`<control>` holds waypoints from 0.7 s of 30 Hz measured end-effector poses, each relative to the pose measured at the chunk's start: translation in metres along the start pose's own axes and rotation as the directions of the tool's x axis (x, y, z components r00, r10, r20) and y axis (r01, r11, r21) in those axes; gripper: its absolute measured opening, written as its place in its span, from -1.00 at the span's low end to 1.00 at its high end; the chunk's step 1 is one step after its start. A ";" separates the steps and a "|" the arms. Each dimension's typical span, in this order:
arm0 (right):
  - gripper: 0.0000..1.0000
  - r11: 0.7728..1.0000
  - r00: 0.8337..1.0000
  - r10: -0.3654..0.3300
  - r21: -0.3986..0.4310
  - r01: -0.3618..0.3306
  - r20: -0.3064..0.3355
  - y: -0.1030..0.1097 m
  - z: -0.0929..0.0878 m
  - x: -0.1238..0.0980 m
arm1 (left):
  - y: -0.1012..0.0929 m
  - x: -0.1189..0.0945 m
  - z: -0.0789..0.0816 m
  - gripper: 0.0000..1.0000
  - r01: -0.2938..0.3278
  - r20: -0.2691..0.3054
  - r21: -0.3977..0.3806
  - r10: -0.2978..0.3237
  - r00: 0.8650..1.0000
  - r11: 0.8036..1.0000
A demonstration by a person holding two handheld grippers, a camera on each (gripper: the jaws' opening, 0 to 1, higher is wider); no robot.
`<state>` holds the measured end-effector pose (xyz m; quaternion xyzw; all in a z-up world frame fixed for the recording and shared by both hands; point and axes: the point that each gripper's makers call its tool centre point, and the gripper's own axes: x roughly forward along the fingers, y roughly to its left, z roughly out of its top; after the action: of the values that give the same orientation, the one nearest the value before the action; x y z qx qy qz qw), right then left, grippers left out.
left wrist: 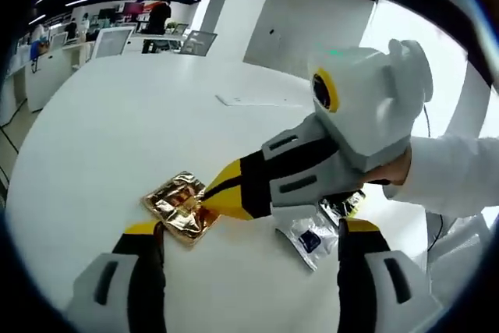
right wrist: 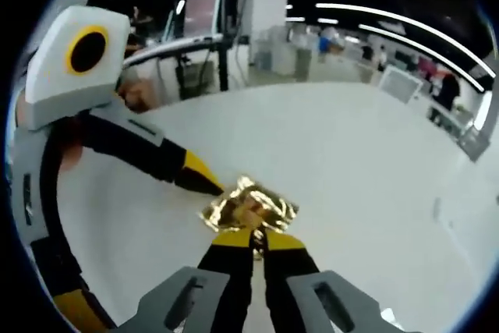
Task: Arrange the skincare products in the storage area until every visible bottle or jar stands upright without overlapping.
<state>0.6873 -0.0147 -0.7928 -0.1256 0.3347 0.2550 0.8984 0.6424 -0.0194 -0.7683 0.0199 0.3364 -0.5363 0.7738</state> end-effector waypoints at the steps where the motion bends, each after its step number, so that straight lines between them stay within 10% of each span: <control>1: -1.00 1.000 1.000 -0.003 -0.001 0.003 0.000 -0.001 -0.001 -0.001 | 0.001 0.005 0.003 0.77 0.005 -0.003 0.006 -0.005 1.000 1.000; 21: -1.00 0.995 0.999 -0.052 0.085 0.053 -0.015 -0.015 -0.037 -0.039 | -0.026 0.035 0.010 0.76 0.078 -0.011 0.032 -0.078 0.997 0.996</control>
<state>0.6505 -0.0566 -0.7938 -0.0975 0.3475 0.2162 0.9072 0.6320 -0.0626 -0.7711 0.0217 0.3319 -0.5714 0.7503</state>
